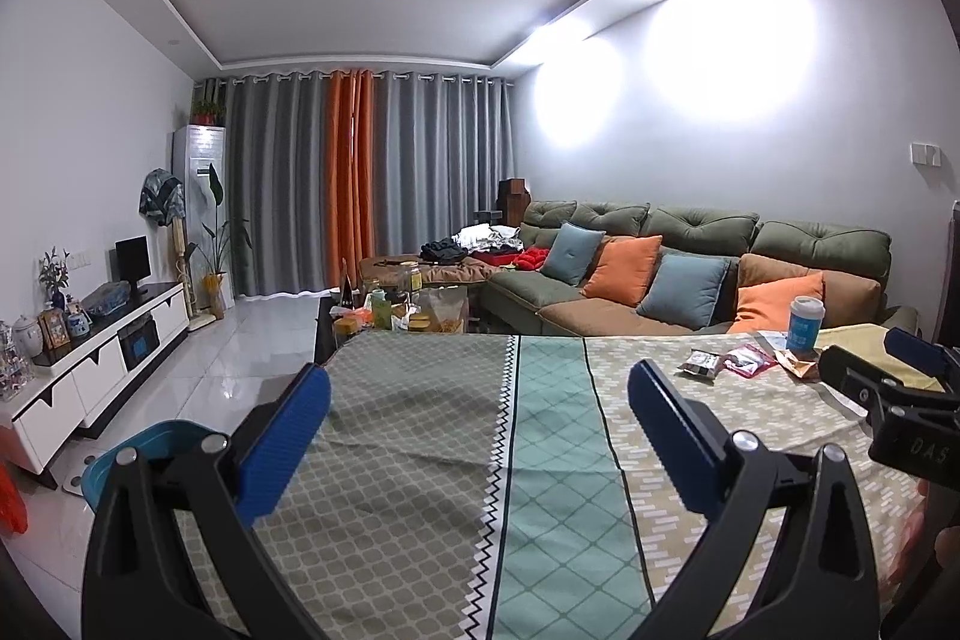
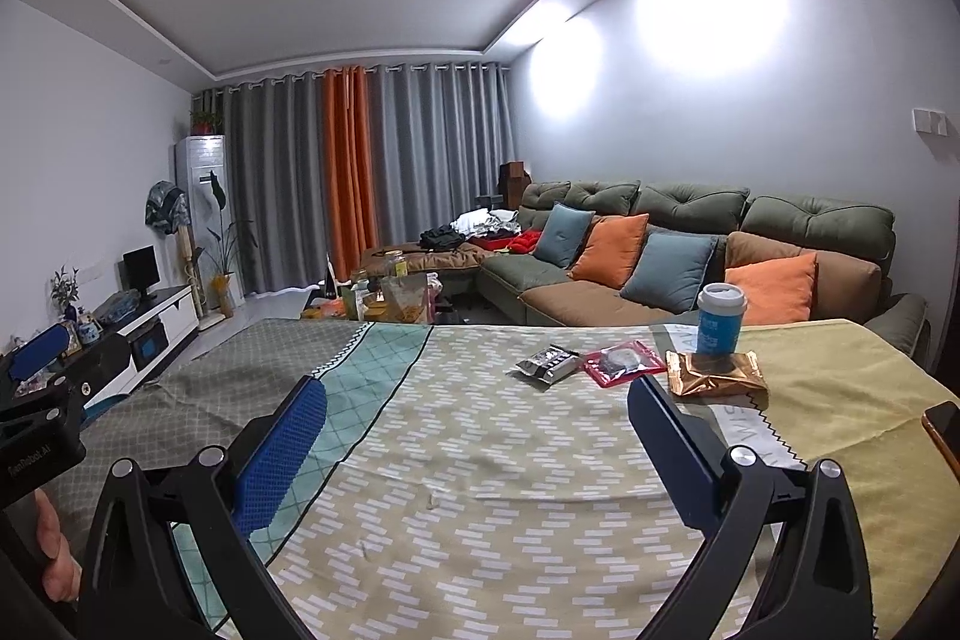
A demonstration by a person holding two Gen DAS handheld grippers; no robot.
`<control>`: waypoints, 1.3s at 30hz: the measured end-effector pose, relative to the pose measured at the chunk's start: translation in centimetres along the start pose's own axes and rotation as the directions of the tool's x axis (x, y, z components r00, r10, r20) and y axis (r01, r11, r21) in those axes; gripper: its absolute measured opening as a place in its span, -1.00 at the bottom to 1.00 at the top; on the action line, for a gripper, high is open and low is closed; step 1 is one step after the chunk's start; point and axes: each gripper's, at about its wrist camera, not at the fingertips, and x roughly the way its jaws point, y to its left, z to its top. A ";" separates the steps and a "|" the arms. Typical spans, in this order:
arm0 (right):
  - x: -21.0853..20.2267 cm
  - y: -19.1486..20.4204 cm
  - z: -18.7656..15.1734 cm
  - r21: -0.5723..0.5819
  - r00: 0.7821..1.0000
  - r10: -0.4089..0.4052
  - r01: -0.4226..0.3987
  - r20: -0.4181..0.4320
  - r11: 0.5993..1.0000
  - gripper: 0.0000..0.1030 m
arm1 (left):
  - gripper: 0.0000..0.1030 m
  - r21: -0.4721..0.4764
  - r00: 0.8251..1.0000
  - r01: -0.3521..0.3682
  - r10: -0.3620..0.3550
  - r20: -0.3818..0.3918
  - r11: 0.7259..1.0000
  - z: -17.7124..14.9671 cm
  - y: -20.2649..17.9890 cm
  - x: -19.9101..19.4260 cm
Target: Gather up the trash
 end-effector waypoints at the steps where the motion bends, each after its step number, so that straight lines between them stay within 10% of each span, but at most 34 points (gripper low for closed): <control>1: 0.0 0.0 0.0 0.001 1.000 0.000 0.000 0.002 1.000 0.95 | 0.94 0.000 1.000 0.002 -0.002 -0.001 1.000 0.0 -0.1 0.1; 39: -0.1 -0.1 0.3 0.005 1.000 0.002 -0.002 0.004 1.000 0.95 | 0.94 -0.005 1.000 -0.017 0.016 -0.021 1.000 0.0 0.6 0.7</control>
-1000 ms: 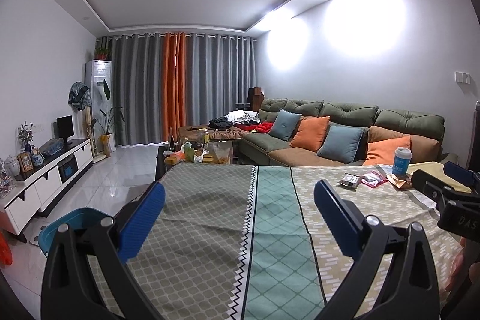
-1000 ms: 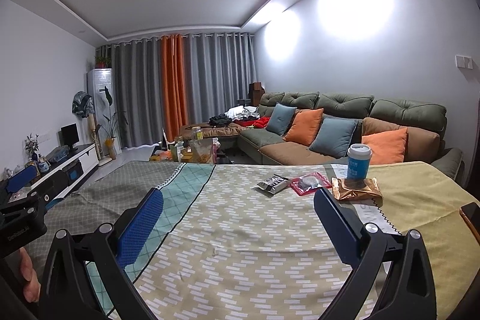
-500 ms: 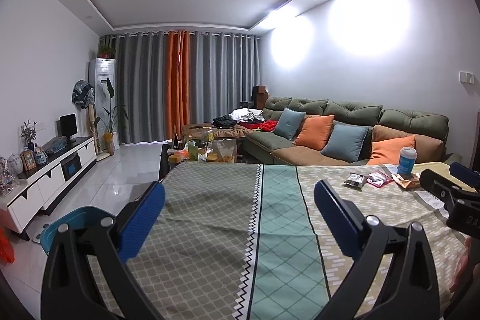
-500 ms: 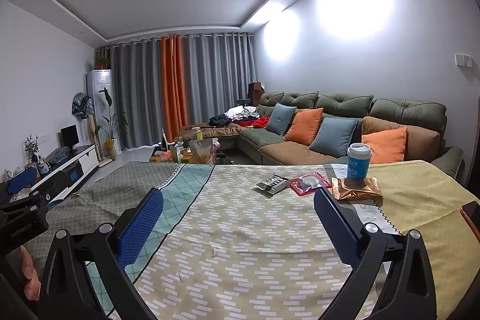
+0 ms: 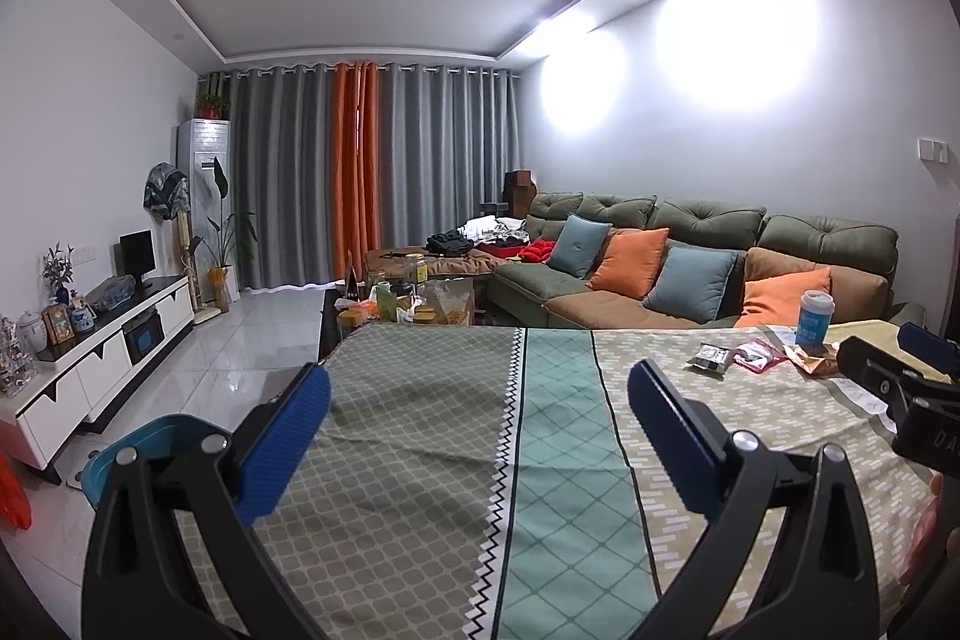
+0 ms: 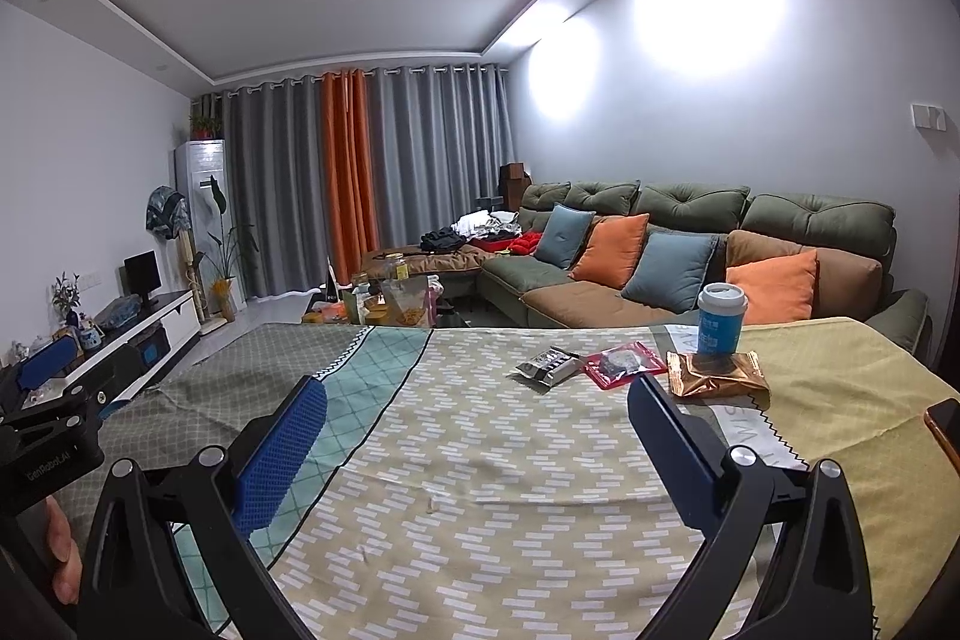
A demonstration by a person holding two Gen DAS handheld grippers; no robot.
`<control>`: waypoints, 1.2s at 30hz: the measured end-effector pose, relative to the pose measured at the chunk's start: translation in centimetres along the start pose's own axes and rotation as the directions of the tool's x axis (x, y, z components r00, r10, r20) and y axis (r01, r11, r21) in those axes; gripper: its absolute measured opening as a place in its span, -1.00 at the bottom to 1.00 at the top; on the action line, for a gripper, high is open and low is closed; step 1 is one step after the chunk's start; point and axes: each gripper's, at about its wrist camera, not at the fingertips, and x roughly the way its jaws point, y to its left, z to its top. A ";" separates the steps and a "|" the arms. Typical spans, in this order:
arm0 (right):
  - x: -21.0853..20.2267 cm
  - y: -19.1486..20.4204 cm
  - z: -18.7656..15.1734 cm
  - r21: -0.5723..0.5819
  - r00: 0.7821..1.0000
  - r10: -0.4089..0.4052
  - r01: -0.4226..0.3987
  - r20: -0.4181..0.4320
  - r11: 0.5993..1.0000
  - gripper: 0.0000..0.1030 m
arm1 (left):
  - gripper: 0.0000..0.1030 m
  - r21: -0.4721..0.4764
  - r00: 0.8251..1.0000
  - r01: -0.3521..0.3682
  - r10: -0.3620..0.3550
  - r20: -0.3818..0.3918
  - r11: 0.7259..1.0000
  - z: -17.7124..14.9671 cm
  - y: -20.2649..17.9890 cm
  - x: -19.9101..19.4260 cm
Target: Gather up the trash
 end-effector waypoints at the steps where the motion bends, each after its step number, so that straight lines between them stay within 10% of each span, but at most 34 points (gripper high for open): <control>1: 0.0 0.0 0.0 0.000 1.000 -0.001 0.001 -0.001 1.000 0.95 | 0.94 0.001 1.000 0.000 0.000 -0.001 1.000 0.0 0.0 0.0; 36: 0.3 0.4 -0.3 0.004 1.000 0.003 -0.003 -0.010 1.000 0.95 | 0.94 0.000 1.000 -0.005 0.005 -0.009 1.000 -0.1 0.1 0.3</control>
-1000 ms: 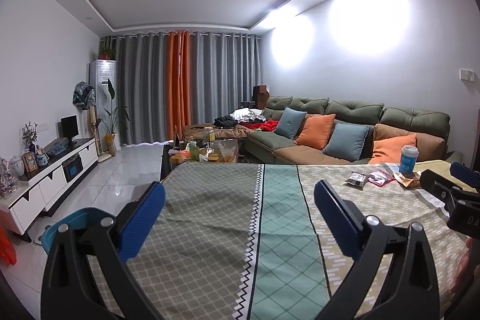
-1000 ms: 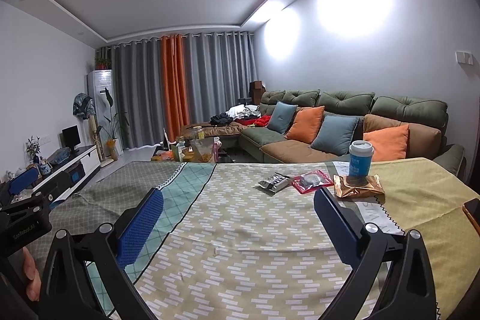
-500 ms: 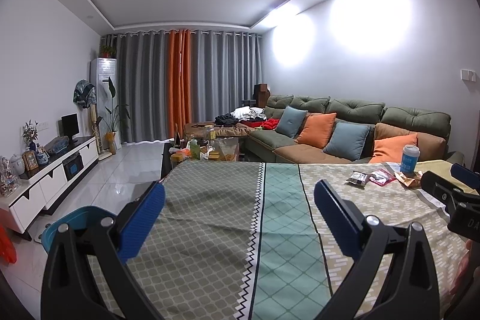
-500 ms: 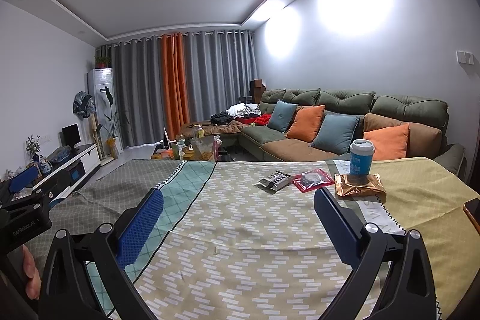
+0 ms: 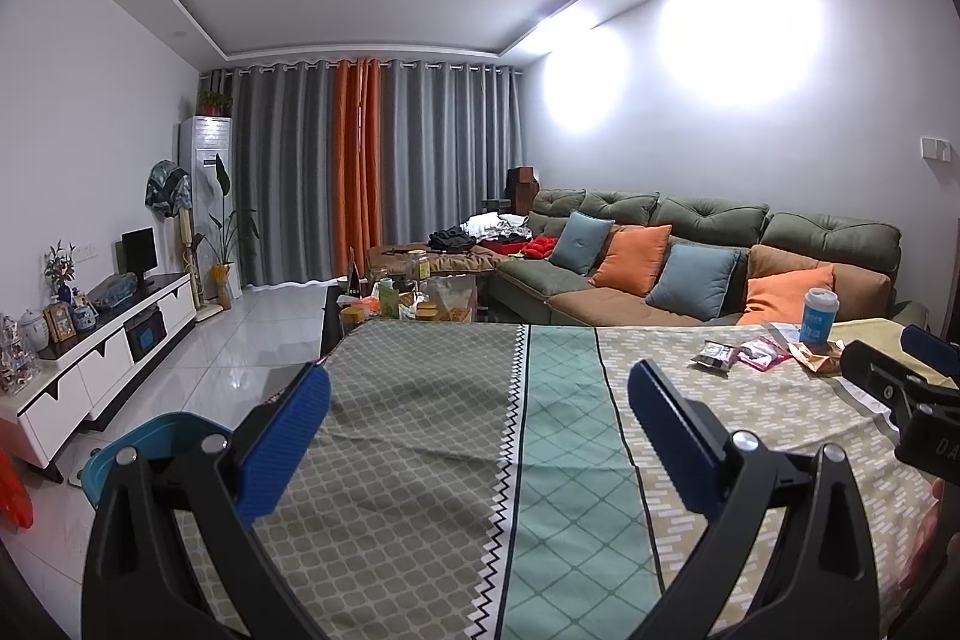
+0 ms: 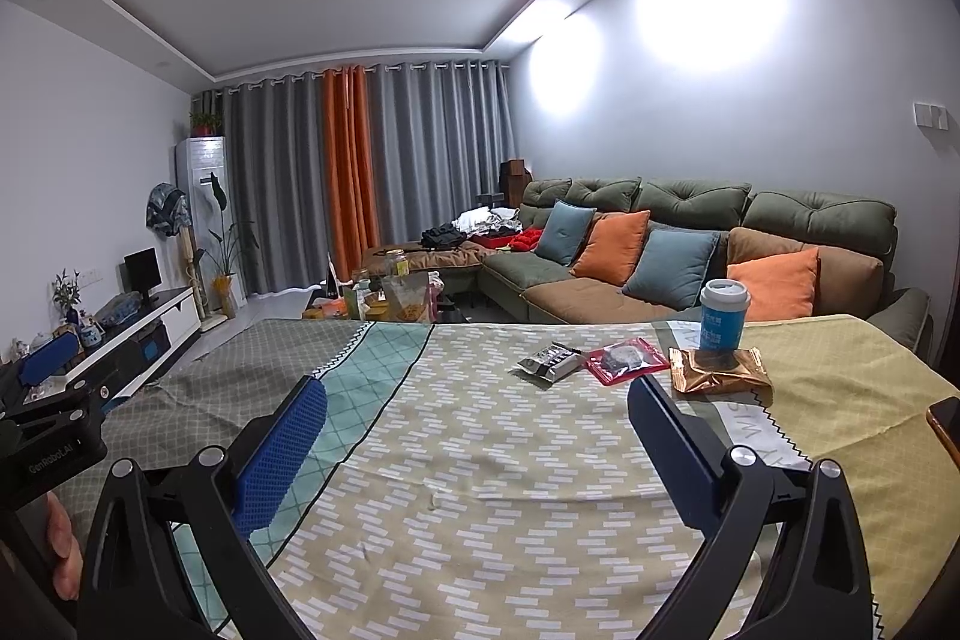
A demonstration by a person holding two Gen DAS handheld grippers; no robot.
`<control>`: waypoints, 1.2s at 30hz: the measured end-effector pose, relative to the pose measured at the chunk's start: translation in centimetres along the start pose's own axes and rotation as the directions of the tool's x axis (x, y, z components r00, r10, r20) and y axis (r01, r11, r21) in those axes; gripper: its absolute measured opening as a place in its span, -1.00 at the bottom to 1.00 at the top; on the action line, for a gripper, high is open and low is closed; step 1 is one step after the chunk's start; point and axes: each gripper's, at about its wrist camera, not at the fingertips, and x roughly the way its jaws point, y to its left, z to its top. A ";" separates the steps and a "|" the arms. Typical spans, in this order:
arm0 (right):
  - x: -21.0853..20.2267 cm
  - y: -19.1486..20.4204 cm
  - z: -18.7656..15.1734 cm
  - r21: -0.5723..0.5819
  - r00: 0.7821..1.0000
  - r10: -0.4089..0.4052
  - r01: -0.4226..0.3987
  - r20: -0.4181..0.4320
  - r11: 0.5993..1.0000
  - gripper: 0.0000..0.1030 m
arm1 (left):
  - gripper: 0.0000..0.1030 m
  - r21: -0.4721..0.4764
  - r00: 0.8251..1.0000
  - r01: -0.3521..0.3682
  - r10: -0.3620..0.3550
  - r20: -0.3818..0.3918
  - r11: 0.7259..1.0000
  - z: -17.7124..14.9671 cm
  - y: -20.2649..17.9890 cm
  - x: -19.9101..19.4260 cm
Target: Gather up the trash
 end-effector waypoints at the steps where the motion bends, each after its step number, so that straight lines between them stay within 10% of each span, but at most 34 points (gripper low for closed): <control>1: -0.1 0.0 0.0 0.000 1.000 0.000 0.000 0.002 1.000 0.95 | 0.94 0.000 1.000 -0.001 0.001 0.000 1.000 0.0 0.0 0.0; 36: 0.0 0.1 -0.3 0.002 1.000 -0.001 0.001 -0.009 1.000 0.95 | 0.94 0.004 1.000 0.001 -0.001 -0.010 1.000 -0.3 0.0 0.4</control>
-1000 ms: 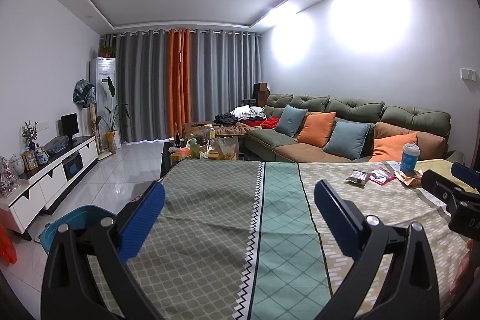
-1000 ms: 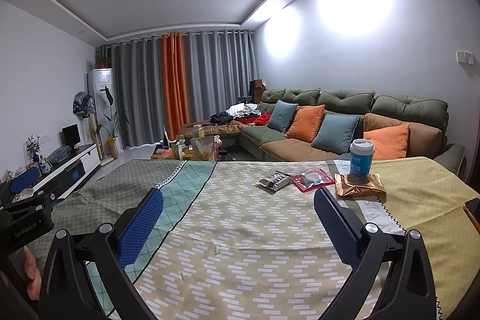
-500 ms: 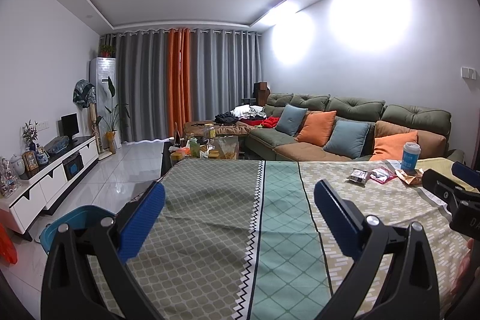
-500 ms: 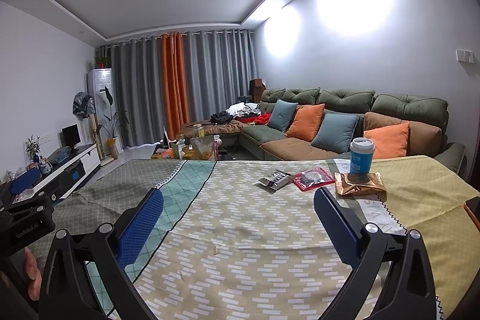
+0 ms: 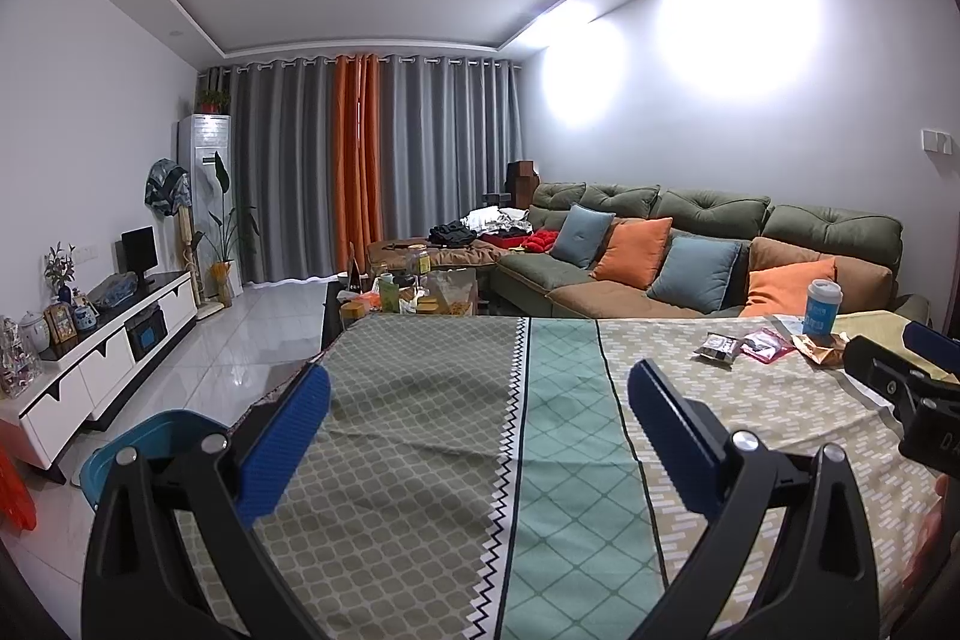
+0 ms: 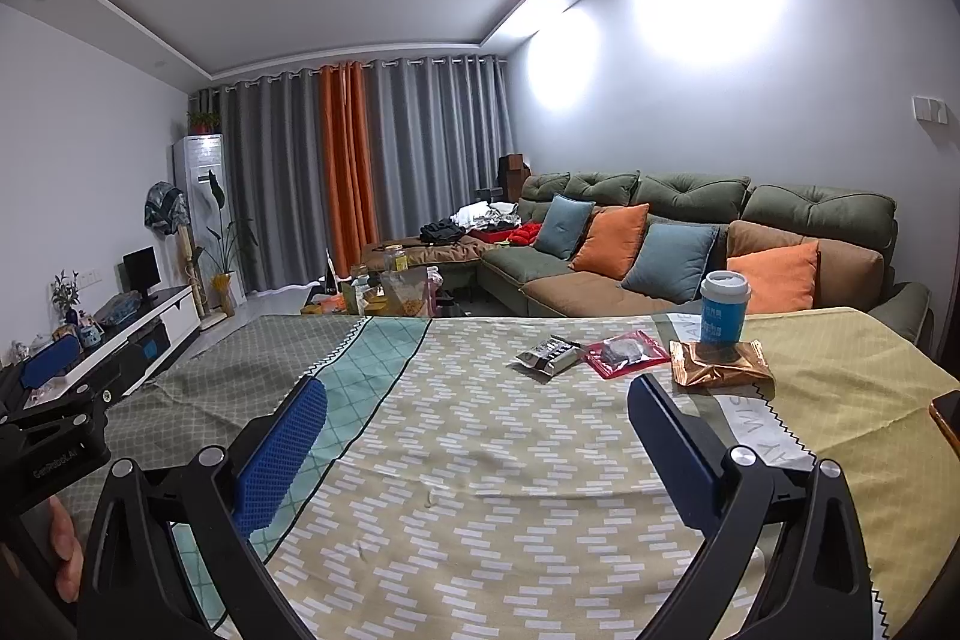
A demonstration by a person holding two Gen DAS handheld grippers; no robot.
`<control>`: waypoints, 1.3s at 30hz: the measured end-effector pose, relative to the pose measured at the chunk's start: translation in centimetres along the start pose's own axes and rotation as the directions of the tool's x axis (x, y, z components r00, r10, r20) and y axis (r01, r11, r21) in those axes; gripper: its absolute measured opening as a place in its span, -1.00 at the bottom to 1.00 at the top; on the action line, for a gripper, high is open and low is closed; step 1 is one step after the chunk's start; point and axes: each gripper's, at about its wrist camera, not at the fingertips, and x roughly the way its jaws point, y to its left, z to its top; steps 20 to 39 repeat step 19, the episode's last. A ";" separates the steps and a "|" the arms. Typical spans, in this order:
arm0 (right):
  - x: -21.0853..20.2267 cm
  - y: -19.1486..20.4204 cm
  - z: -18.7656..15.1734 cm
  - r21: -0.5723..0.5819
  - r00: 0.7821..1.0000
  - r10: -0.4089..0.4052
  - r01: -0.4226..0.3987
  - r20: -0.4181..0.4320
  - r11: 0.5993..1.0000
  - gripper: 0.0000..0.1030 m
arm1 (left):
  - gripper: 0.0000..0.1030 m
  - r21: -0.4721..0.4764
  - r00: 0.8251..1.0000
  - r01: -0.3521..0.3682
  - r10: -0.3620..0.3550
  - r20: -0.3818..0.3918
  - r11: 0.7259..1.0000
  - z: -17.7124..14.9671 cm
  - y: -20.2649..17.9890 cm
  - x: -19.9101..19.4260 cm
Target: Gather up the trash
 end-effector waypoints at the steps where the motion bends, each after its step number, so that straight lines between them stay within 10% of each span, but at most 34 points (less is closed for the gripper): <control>1: 0.1 -0.1 0.1 0.000 1.000 0.000 0.000 0.000 1.000 0.95 | 0.94 0.000 1.000 -0.002 0.002 0.000 1.000 -0.1 0.1 0.0; 11: 0.2 -0.2 0.0 0.002 1.000 -0.002 0.002 -0.004 1.000 0.95 | 0.94 0.007 0.999 -0.003 0.003 -0.033 1.000 0.0 0.4 0.6; 19: 1.6 -1.5 -0.3 0.026 0.996 -0.027 0.030 -0.088 0.999 0.95 | 0.94 0.006 0.968 0.013 -0.011 -0.250 1.000 0.2 1.6 5.5; 39: 1.6 -1.5 -0.3 0.026 0.996 -0.027 0.030 -0.088 0.999 0.95 | 0.94 0.006 0.968 0.013 -0.011 -0.250 1.000 0.2 1.6 5.5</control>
